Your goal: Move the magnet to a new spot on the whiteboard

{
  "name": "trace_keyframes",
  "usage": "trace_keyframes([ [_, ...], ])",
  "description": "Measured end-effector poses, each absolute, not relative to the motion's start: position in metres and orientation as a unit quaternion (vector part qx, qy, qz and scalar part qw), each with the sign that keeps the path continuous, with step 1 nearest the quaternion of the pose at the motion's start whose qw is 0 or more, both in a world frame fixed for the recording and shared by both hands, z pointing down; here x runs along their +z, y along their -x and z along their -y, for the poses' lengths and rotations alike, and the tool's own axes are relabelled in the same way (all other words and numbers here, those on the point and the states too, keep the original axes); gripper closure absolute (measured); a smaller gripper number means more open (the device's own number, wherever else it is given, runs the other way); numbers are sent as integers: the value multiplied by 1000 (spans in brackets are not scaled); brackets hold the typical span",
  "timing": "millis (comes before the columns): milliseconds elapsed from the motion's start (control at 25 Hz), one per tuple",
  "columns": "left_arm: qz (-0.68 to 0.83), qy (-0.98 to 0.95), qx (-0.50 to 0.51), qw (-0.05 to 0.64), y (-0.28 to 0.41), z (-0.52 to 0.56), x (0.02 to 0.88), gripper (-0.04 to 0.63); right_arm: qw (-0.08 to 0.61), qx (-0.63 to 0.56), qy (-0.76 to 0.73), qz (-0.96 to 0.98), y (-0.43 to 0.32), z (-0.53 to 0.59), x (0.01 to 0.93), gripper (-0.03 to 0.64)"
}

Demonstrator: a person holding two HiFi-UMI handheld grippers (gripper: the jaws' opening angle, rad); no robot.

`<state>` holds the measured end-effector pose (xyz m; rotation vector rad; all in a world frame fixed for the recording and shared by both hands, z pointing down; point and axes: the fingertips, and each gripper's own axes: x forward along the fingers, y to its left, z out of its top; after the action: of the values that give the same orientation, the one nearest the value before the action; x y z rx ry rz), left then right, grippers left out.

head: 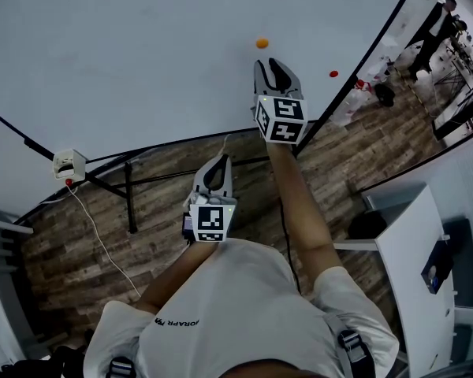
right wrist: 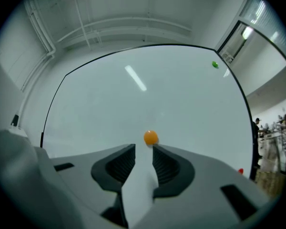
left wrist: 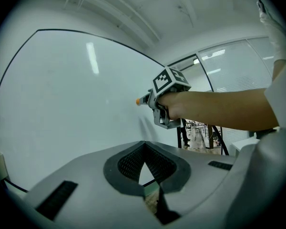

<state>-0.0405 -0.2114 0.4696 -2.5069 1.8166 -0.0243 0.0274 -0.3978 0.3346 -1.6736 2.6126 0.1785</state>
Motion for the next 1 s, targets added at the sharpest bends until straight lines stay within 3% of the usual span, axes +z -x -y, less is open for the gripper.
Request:
trace_keyframes([
  [1000, -589, 808, -16, 33, 45, 212, 470, 592, -1, 72, 543, -837, -21, 431, 323, 491],
])
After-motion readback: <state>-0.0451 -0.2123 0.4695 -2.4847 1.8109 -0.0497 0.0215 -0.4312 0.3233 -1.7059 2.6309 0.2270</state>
